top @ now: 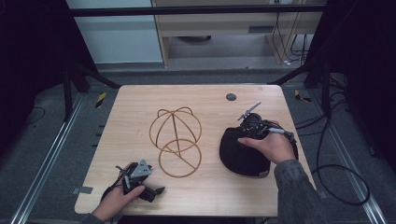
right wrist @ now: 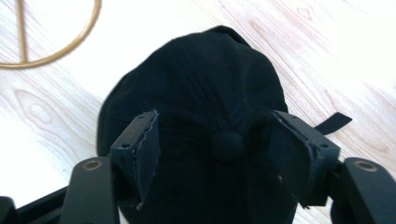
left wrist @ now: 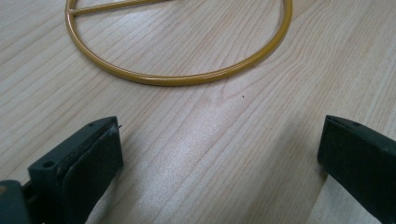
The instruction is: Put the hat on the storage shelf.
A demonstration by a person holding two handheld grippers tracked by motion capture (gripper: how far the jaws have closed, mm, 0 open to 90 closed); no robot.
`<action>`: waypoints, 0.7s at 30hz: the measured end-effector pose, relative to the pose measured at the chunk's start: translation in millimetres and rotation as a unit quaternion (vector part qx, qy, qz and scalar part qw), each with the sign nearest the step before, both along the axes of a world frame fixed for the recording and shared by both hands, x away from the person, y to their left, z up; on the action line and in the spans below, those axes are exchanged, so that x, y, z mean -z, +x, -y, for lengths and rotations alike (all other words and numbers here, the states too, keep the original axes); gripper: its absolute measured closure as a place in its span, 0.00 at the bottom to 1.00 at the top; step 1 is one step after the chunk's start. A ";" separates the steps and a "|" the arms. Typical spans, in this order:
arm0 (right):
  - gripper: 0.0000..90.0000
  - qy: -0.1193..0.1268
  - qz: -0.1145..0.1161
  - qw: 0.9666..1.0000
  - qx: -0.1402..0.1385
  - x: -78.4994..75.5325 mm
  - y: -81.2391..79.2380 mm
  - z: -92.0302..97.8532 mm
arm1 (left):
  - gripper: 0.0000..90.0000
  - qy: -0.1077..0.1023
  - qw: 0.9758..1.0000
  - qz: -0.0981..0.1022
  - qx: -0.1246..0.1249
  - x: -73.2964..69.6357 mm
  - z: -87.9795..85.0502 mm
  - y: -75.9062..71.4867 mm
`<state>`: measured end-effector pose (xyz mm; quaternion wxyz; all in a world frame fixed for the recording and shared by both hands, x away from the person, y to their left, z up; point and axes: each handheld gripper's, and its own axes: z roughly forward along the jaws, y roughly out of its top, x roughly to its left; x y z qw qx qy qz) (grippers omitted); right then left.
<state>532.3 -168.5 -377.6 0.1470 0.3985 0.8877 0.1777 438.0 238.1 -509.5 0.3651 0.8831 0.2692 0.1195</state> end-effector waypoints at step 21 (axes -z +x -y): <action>0.85 -0.025 -0.035 0.999 -0.017 13.6 14.7 -0.7 | 0.00 0.001 1.000 0.001 0.001 -0.1 -0.1 0.1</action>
